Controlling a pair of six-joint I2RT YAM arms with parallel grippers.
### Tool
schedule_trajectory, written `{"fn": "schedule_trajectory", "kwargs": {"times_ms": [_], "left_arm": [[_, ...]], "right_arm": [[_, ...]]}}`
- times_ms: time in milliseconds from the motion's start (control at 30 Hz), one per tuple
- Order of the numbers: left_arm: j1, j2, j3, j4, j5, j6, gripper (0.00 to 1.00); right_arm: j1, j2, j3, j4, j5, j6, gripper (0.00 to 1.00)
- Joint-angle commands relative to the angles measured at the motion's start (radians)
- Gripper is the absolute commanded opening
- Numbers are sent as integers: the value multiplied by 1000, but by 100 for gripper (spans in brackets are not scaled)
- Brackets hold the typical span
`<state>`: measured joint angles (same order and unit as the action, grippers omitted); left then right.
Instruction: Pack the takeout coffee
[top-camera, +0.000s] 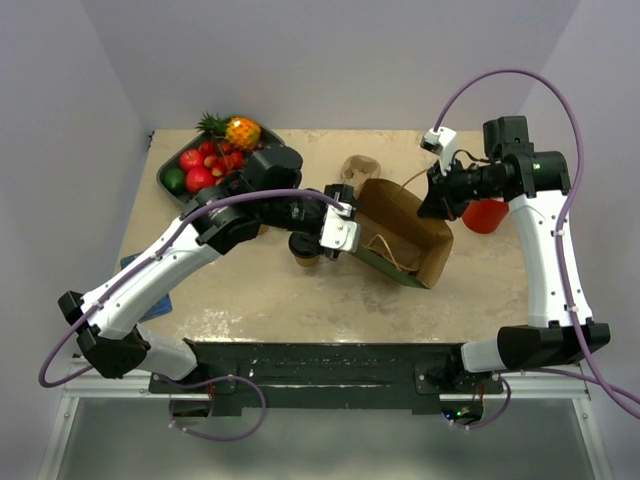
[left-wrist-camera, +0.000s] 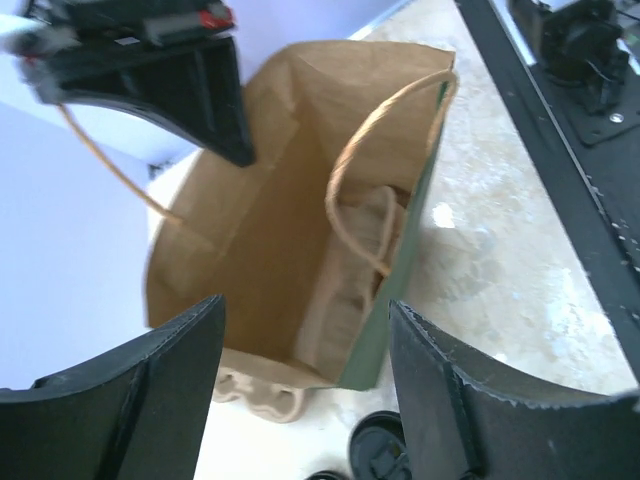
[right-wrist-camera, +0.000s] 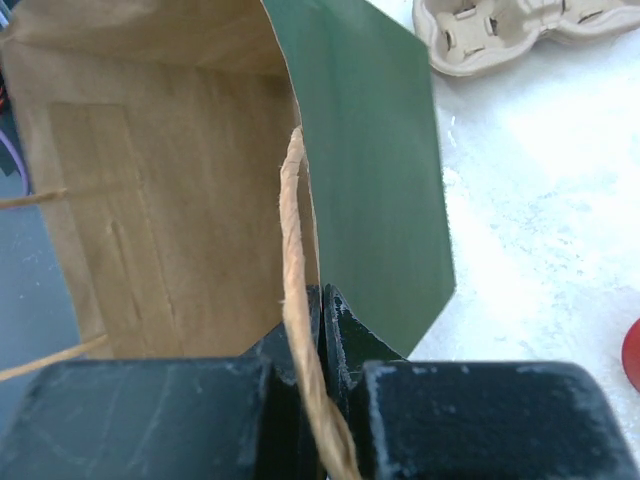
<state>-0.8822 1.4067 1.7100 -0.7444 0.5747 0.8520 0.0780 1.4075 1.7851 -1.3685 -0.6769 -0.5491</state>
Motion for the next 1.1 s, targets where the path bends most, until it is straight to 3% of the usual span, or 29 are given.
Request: {"fn": "schedule_trajectory", "kwargs": {"times_ms": [0, 167, 333, 433, 533, 633, 667, 700, 833, 1067], "left_arm": [[-15, 4, -30, 5, 54, -28, 71], [-58, 67, -30, 4, 100, -11, 69], [-119, 127, -55, 5, 18, 65, 68], [-141, 156, -50, -12, -26, 111, 61], [-143, 176, -21, -27, -15, 116, 48], [-143, 207, 40, -76, 2, 127, 23], [-143, 219, 62, -113, 5, 128, 6], [-143, 231, 85, -131, 7, 122, 0], [-143, 296, 227, -168, 19, 43, 0], [-139, 296, 323, -3, 2, -166, 0]], "right_arm": [[-1, -5, -10, -76, -49, -6, 0], [-1, -2, -42, -78, -49, -3, 0], [-1, 31, -43, -78, -67, -8, 0], [-1, 54, -29, -76, -76, -8, 0], [-1, 68, -15, -76, -72, -5, 0], [-1, 85, 6, -76, -73, 1, 0], [-1, 97, 16, -76, -75, 14, 0], [-3, 100, 40, -76, -75, 21, 0], [-3, 110, 85, -76, -78, 49, 0], [-6, 136, 221, -76, 29, 115, 3]]}}
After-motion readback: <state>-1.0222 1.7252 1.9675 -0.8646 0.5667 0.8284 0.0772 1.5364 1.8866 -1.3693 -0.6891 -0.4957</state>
